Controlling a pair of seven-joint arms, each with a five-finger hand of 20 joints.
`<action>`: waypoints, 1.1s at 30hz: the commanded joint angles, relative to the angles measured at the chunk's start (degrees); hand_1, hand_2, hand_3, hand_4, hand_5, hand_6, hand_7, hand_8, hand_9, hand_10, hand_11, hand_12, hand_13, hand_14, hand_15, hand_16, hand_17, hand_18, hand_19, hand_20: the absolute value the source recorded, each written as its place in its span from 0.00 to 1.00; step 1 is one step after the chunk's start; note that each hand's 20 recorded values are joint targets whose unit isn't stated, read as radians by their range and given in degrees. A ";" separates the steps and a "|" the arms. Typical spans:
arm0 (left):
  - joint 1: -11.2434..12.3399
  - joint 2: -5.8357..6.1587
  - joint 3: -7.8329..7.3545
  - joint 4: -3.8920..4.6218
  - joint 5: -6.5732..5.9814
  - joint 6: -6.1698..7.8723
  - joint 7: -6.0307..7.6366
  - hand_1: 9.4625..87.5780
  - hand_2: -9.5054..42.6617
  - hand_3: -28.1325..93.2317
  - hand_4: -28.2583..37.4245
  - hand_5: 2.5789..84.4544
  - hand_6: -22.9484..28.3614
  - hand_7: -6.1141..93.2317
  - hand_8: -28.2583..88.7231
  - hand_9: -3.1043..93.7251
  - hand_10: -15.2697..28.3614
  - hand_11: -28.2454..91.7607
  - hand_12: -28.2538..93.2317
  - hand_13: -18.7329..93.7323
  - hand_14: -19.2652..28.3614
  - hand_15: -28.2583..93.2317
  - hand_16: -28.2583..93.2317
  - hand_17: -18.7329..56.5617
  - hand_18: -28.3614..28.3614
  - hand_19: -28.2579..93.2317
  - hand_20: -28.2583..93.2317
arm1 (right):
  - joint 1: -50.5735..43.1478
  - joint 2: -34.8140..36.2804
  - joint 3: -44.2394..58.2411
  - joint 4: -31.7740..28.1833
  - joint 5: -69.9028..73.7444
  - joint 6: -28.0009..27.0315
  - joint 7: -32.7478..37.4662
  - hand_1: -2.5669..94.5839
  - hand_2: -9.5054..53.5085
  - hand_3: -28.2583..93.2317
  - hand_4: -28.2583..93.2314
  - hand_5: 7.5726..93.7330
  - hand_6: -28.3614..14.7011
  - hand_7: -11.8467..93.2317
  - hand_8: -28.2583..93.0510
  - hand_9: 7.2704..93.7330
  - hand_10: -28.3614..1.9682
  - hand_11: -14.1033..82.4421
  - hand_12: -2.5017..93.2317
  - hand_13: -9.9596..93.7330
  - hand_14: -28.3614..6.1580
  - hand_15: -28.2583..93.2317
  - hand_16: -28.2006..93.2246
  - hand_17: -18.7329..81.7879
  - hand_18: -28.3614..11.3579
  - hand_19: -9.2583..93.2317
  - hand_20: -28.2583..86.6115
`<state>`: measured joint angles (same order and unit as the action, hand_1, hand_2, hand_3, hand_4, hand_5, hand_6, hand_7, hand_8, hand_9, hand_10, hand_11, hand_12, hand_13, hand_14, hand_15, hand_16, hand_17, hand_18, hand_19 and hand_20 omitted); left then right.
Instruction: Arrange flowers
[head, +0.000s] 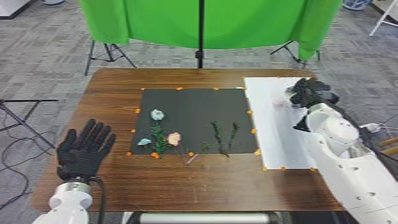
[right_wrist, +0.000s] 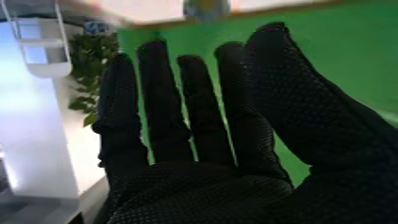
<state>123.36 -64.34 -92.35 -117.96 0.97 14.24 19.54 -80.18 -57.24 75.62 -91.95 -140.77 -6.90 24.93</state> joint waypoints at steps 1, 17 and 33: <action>0.00 -0.22 1.00 0.48 -0.06 0.11 -0.65 0.24 0.46 0.87 0.00 0.55 0.67 0.18 0.16 0.44 0.74 0.44 0.31 0.44 0.78 0.60 0.16 0.15 0.79 0.58 0.34 | 2.53 -1.77 -3.93 2.14 -1.81 0.03 -1.85 0.51 0.00 0.91 0.00 0.54 0.65 0.29 0.11 0.47 0.51 0.27 0.16 0.51 0.44 0.55 0.33 0.41 0.16 0.83 0.53; -0.34 -0.05 1.16 0.78 -0.54 0.16 -1.78 0.25 0.47 0.87 0.00 0.55 0.67 0.18 0.16 0.45 0.74 0.44 0.31 0.44 0.78 0.60 0.16 0.15 0.79 0.58 0.34 | 0.25 -2.60 -7.63 8.02 -5.24 11.23 -3.35 0.69 0.00 0.74 0.00 0.72 0.67 0.42 0.17 0.79 0.58 0.29 0.38 0.72 0.65 0.57 0.51 0.51 0.18 0.97 0.61; -0.12 0.59 1.73 0.64 -1.18 0.32 -0.73 0.24 0.47 0.87 0.00 0.55 0.67 0.19 0.16 0.45 0.74 0.44 0.31 0.44 0.78 0.60 0.15 0.15 0.79 0.58 0.34 | 0.13 -3.76 -18.46 -14.49 0.13 4.52 -7.18 0.66 0.00 0.80 0.00 0.75 0.66 0.47 0.17 0.83 0.56 0.27 0.43 0.73 0.63 0.59 0.52 0.51 0.17 0.95 0.60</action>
<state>122.63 -64.31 -91.54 -117.63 0.77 14.26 18.33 -81.92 -57.03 63.75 -99.96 -140.38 3.32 21.43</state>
